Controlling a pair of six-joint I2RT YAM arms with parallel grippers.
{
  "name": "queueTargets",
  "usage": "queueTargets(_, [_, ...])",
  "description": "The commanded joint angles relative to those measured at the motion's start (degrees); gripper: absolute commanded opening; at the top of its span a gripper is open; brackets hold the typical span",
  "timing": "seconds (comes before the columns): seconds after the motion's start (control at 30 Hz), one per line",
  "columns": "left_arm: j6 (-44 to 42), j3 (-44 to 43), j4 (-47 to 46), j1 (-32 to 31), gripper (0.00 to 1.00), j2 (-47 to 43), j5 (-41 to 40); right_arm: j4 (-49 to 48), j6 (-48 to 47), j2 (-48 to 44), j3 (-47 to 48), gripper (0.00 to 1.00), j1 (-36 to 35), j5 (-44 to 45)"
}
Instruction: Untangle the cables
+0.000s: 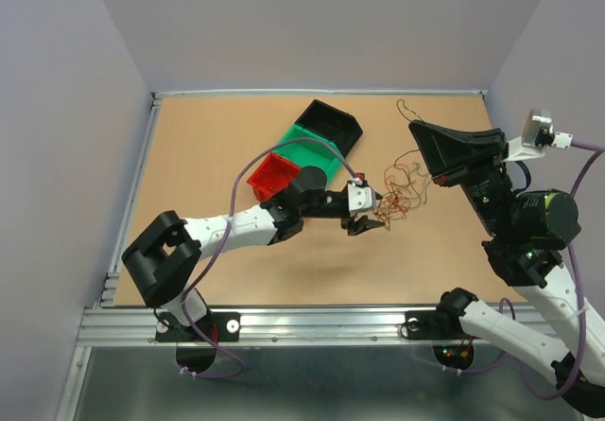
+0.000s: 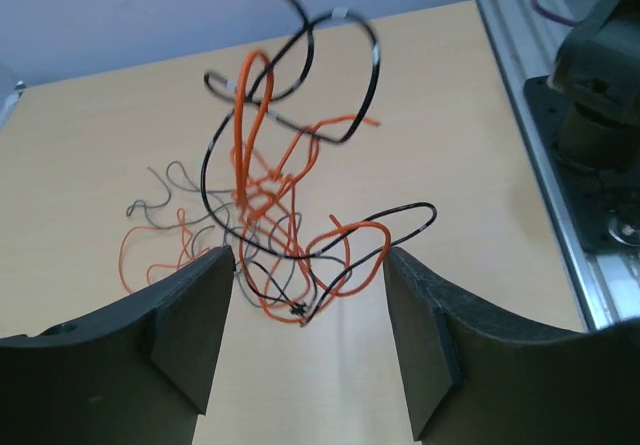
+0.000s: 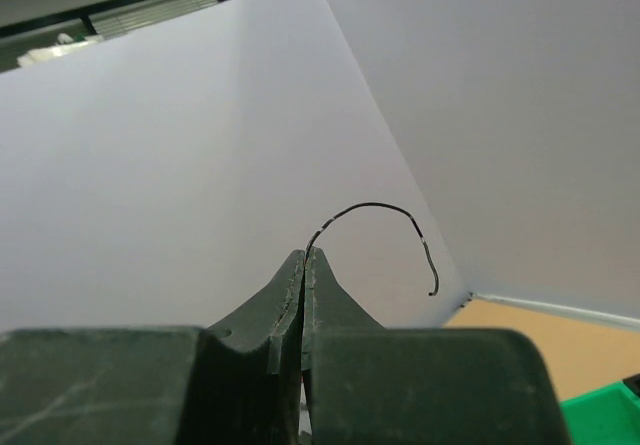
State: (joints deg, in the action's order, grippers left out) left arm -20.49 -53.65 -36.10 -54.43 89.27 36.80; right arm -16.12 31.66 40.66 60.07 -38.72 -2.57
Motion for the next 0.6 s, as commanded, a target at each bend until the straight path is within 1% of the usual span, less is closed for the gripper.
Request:
queueTargets(0.0, [0.6,-0.9,-4.6,-0.4,0.71,1.8,-8.4,-9.0,3.8,1.1,-0.5,0.01,-0.2,-0.9])
queueTargets(0.1, [2.0,-1.9,-4.6,-0.4,0.67,2.8,-8.8,-10.8,5.5,2.0,0.0,0.01,-0.3,-1.7])
queueTargets(0.13, [2.3,-2.2,-4.5,-0.5,0.63,3.1,-9.1,-11.0,5.9,2.4,0.2,0.0,-0.2,-1.9])
queueTargets(0.2, [2.7,-3.2,-3.4,-0.6,0.59,4.0,-10.7,-12.4,7.4,3.2,0.5,0.01,-0.2,-1.9])
queueTargets(0.3, [3.0,-3.9,-3.2,-0.8,0.59,4.4,-11.6,-14.6,9.7,3.7,0.2,0.01,-0.2,-1.0])
queueTargets(0.37, [3.4,-3.7,-3.5,-0.8,0.64,4.2,-11.6,-15.9,10.8,4.0,-0.4,0.01,-0.2,-0.7])
queueTargets(0.43, [3.8,-3.1,-4.1,-0.8,0.64,3.5,-11.4,-17.9,12.0,4.2,-1.0,0.01,-0.3,-0.3])
queueTargets(0.53, [3.7,-1.6,-5.8,-0.8,0.62,2.0,-10.5,-19.9,13.2,4.4,-2.1,0.0,-0.3,0.4])
queueTargets(0.57, [3.4,-1.1,-6.3,-0.8,0.47,1.7,-9.9,-20.2,13.5,4.7,-2.2,0.01,-0.2,0.5])
